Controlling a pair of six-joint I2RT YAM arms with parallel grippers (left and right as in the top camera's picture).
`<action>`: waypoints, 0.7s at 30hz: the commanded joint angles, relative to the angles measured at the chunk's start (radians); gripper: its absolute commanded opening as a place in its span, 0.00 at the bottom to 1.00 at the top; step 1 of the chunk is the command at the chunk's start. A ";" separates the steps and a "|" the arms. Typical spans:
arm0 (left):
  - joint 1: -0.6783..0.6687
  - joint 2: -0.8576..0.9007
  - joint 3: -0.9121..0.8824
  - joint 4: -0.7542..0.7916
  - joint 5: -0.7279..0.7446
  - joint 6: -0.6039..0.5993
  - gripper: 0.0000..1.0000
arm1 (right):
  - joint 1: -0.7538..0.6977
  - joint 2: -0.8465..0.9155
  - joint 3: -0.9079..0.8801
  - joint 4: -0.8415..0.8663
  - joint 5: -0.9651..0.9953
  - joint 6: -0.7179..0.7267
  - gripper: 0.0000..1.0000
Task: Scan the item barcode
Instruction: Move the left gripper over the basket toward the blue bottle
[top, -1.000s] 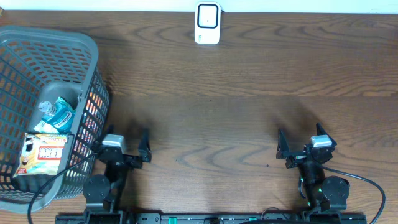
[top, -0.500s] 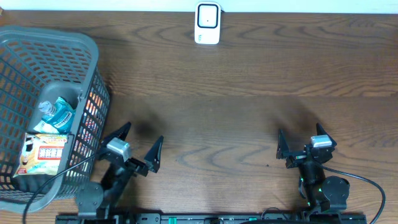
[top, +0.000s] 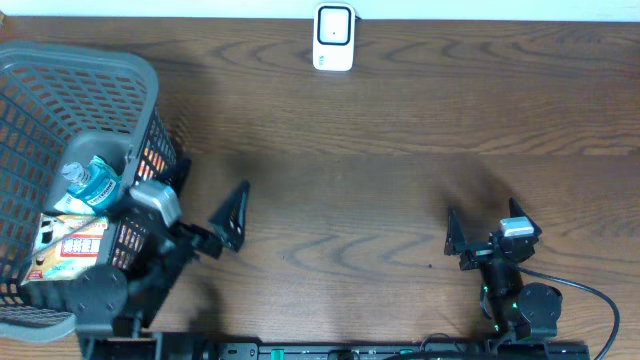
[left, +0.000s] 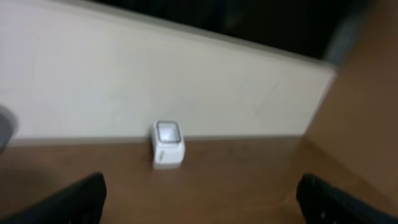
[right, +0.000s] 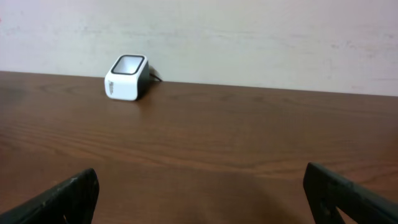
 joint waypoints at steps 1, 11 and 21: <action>0.003 0.125 0.238 -0.131 -0.139 -0.051 0.98 | 0.006 -0.005 -0.001 -0.003 0.006 -0.009 0.99; 0.003 0.261 0.526 -0.390 -0.151 -0.037 0.98 | 0.006 -0.005 -0.001 -0.003 0.006 -0.009 0.99; 0.003 0.304 0.597 -0.424 -0.390 -0.145 0.98 | 0.006 -0.005 -0.001 -0.003 0.006 -0.009 0.99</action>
